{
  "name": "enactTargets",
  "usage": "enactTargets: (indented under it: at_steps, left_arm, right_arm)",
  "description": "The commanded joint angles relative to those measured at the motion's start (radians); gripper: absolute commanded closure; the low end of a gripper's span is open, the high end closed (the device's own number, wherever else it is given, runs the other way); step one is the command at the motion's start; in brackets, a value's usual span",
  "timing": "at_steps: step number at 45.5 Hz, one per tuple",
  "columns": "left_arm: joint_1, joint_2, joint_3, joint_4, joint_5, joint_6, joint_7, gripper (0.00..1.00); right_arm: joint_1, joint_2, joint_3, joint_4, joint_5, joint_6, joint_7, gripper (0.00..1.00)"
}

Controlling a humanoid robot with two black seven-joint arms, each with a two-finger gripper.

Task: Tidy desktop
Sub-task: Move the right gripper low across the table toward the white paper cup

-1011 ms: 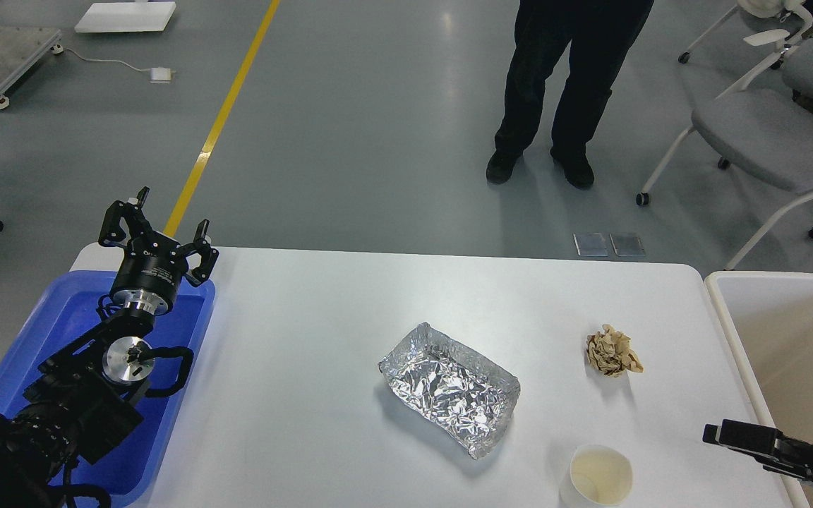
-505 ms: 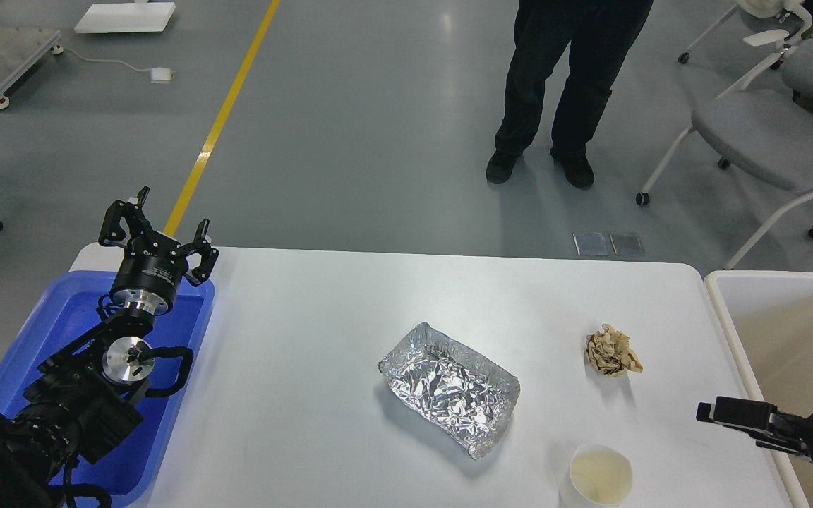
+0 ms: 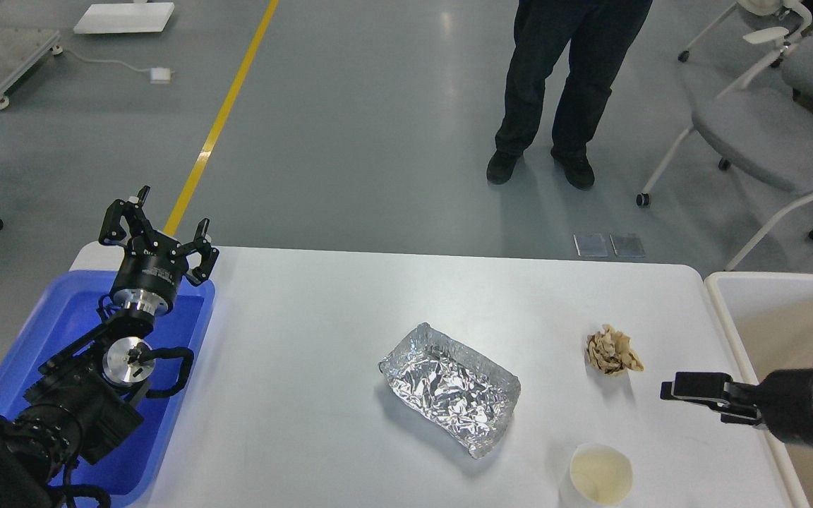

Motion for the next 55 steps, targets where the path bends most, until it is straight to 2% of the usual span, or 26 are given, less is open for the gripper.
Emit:
enactTargets:
  at_steps: [1, 26, 29, 36, 39, 55]
  left_arm:
    - [0.000, 0.000, 0.000, 0.000, 0.000, 0.000, 0.000, 0.00]
    - [0.000, 0.000, 0.000, 0.001, 0.000, 0.000, 0.000, 0.00]
    - [0.000, 0.000, 0.000, 0.001, 0.000, 0.000, 0.000, 0.00]
    - [0.000, 0.000, 0.002, 0.001, 0.000, 0.000, 0.000, 0.00]
    - [0.000, 0.000, 0.002, 0.000, 0.000, 0.001, 0.001, 0.00]
    - [0.000, 0.000, 0.002, 0.001, 0.000, 0.001, 0.000, 0.00]
  right_arm:
    - [0.209, 0.207, -0.406, 0.000, 0.042, -0.144, 0.066, 0.00]
    - [0.304, 0.376, -0.581, 0.033, 0.150, -0.178, 0.114, 0.00]
    - [0.315, 0.402, -0.615, 0.034, 0.170, -0.188, 0.134, 0.00]
    - [0.352, 0.503, -0.685, 0.035, 0.258, -0.199, 0.212, 0.00]
    - [0.363, 0.554, -0.687, 0.035, 0.321, -0.195, 0.229, 0.00]
    - [0.386, 0.747, -0.685, 0.035, 0.433, -0.190, 0.245, 0.00]
